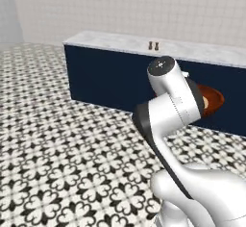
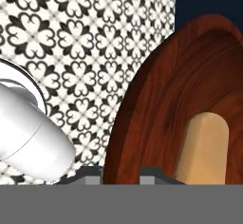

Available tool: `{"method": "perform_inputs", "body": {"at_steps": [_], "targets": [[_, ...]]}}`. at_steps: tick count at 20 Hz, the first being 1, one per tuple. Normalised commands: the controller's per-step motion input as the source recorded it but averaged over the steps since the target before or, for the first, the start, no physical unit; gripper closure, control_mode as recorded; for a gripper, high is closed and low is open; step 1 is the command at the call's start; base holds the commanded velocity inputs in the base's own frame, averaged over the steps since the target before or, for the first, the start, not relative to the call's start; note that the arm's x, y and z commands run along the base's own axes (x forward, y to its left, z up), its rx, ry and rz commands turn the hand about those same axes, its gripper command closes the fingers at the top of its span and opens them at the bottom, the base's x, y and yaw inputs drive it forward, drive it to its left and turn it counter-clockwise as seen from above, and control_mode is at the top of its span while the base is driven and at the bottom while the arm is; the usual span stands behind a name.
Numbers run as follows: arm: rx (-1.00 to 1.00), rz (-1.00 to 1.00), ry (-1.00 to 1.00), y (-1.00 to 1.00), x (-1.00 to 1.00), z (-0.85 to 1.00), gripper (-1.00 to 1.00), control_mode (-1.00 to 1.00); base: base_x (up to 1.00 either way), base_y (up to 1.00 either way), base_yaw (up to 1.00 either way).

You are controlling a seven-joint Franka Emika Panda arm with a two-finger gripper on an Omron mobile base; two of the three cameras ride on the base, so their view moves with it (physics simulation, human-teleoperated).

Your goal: Pick the squash from the sink and place it in the bowl. Then pick the bowl and place it in the microwave. Then close the microwave door and press the start button.

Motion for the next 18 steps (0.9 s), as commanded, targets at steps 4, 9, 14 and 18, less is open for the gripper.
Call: {"method": "perform_inputs", "body": {"at_steps": [4,9,14,18], "targets": [[0.00,0.00,0.00,0.00,0.00,0.00,1.00,1.00,0.21,0.08,0.88],[0.00,0.00,0.00,0.00,0.00,0.00,1.00,1.00,0.42,0.06,0.81],[0.00,0.00,0.00,0.00,0.00,0.00,1.00,1.00,0.88,0.01,0.65],[0.00,0.00,0.00,0.00,0.00,0.00,1.00,1.00,1.00,-0.19,0.46]]}}
